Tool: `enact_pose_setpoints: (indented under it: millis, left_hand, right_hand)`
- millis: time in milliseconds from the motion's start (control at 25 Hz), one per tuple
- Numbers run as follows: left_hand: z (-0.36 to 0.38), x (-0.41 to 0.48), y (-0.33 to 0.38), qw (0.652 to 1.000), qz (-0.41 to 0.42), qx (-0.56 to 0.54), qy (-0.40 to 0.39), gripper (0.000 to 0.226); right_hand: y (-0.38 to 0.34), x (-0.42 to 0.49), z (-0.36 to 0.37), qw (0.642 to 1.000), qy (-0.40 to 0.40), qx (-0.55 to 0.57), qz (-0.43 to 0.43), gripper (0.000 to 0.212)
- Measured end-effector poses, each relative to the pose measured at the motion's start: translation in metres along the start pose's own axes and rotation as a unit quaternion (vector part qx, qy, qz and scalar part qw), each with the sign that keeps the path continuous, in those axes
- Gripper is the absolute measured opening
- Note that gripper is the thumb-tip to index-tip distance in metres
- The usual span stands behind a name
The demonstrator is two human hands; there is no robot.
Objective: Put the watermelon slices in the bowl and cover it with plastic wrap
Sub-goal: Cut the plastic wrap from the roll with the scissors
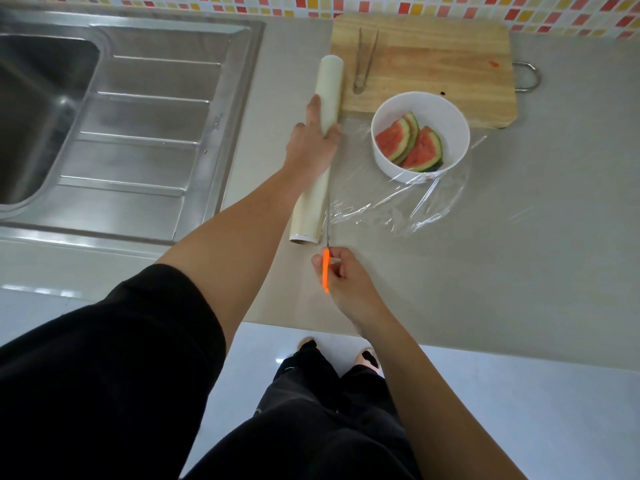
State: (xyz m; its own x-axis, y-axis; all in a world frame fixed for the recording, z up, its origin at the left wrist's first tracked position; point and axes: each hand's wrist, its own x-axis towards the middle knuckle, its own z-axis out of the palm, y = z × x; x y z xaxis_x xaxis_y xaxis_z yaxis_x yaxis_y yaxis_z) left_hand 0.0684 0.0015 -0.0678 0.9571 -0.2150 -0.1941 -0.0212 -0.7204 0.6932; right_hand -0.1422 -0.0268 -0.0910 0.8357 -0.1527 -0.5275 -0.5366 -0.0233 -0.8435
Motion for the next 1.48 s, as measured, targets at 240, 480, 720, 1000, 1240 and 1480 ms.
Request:
enact_pose_setpoints:
  millis: [240, 480, 720, 1000, 1240, 1480]
  left_hand:
    - [-0.004, 0.003, -0.008, 0.998, 0.006, -0.054, 0.003, 0.058]
    - [-0.011, 0.008, -0.002, 0.996, -0.002, -0.088, -0.009, 0.057]
    - [-0.010, 0.008, -0.001, 0.993, -0.019, -0.112, -0.013, 0.055]
    - [-0.012, 0.008, -0.001, 0.990, -0.031, -0.136, -0.017, 0.055]
    - [-0.013, 0.006, -0.002, 0.987, -0.039, -0.153, -0.019, 0.053]
    - [-0.015, 0.004, -0.002, 0.985, -0.041, -0.166, -0.018, 0.054]
  right_hand:
    - [-0.010, 0.007, -0.001, 0.999, -0.010, 0.031, 0.010, 0.022]
    - [-0.016, 0.019, -0.002, 0.999, -0.009, 0.040, -0.003, 0.025]
    - [-0.014, 0.025, 0.000, 0.997, 0.015, 0.073, -0.007, 0.019]
    - [-0.017, 0.032, -0.005, 0.997, 0.048, 0.050, -0.019, 0.029]
    - [-0.027, 0.037, -0.007, 0.996, 0.062, 0.068, -0.021, 0.044]
    - [-0.034, 0.045, -0.007, 0.993, 0.078, 0.090, 0.003, 0.055]
